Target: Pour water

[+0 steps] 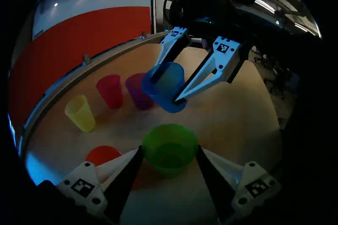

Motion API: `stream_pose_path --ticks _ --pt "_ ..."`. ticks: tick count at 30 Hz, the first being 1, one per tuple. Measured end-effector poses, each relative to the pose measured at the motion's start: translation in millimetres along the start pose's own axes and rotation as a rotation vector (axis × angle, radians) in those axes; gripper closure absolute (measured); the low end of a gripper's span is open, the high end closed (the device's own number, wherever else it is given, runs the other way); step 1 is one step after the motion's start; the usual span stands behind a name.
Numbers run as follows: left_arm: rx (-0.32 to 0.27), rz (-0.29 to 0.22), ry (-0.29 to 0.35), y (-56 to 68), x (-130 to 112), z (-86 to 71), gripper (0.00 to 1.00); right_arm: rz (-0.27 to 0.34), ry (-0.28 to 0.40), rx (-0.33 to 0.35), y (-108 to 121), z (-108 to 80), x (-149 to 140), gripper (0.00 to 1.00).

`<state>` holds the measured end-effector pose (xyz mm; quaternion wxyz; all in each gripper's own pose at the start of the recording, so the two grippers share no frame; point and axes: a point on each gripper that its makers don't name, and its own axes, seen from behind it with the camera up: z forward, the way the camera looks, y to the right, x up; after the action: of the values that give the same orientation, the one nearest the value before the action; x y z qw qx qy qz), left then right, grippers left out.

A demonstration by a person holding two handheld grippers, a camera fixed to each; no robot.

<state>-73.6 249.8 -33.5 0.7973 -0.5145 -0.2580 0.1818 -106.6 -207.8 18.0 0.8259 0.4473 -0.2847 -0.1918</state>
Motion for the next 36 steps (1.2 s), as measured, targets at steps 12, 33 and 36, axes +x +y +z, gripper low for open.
stream_pose_path --ticks 12,33,36 --pt "0.001 0.0 -0.003 -0.8 -4.5 -2.3 0.11 -0.001 -0.003 0.0 0.4 1.3 -0.9 0.11" --pt "-0.018 -0.037 -0.001 4.2 -3.3 -9.4 0.01 0.008 -0.016 0.006 -2.4 12.0 -9.5 0.11" --pt "-0.008 -0.028 -0.002 3.7 -5.4 -12.1 0.01 0.013 -0.021 0.006 -1.0 14.5 -14.5 0.11"
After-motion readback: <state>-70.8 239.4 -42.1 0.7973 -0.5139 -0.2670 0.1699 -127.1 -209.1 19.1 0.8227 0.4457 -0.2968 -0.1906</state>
